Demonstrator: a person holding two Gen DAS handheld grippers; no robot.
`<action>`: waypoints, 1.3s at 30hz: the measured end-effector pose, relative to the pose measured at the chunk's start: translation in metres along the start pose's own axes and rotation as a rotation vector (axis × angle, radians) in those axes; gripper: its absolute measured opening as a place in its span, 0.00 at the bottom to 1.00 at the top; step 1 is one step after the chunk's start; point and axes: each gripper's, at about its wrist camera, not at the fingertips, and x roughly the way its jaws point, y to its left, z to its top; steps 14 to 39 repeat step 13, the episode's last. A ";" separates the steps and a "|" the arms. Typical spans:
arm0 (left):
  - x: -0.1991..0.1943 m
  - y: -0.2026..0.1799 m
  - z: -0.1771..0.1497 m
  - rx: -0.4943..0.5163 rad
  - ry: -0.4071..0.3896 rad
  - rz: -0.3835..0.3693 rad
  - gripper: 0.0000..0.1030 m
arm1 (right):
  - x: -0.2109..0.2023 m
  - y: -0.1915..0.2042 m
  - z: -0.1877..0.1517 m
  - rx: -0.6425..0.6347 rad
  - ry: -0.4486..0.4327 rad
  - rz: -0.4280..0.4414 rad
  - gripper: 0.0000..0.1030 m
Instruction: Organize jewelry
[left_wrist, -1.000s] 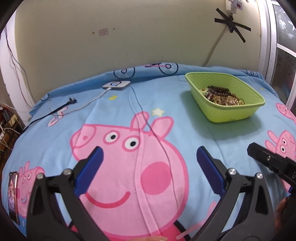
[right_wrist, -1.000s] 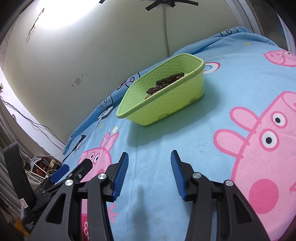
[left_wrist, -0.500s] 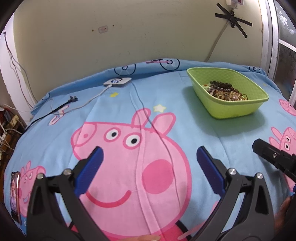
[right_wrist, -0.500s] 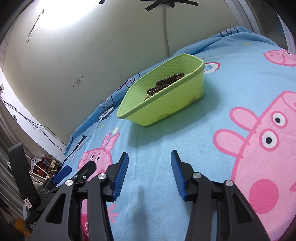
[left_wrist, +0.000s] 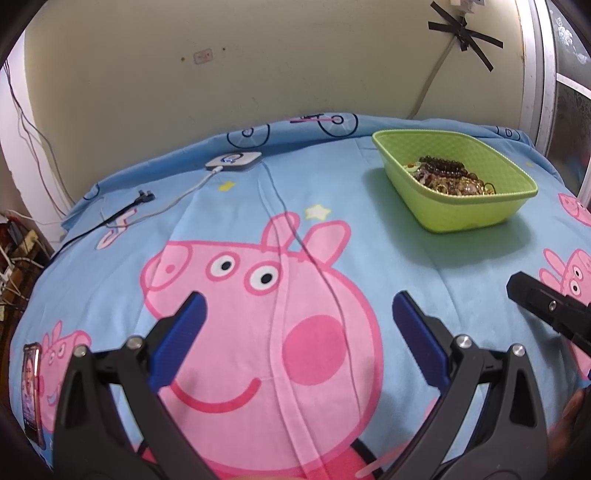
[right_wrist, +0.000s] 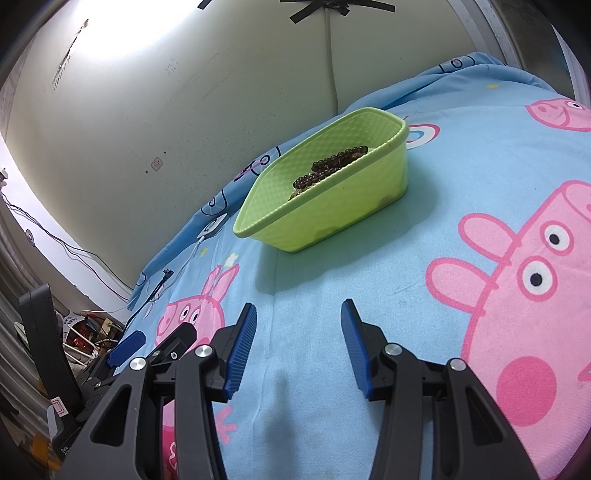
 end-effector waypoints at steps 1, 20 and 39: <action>-0.001 0.000 0.000 -0.002 -0.007 -0.003 0.94 | 0.000 0.000 0.000 0.000 0.000 0.000 0.28; 0.004 -0.001 0.000 0.001 0.024 -0.016 0.94 | -0.001 0.001 0.000 0.003 0.000 0.001 0.28; 0.004 -0.001 0.000 0.001 0.024 -0.016 0.94 | -0.001 0.001 0.000 0.003 0.000 0.001 0.28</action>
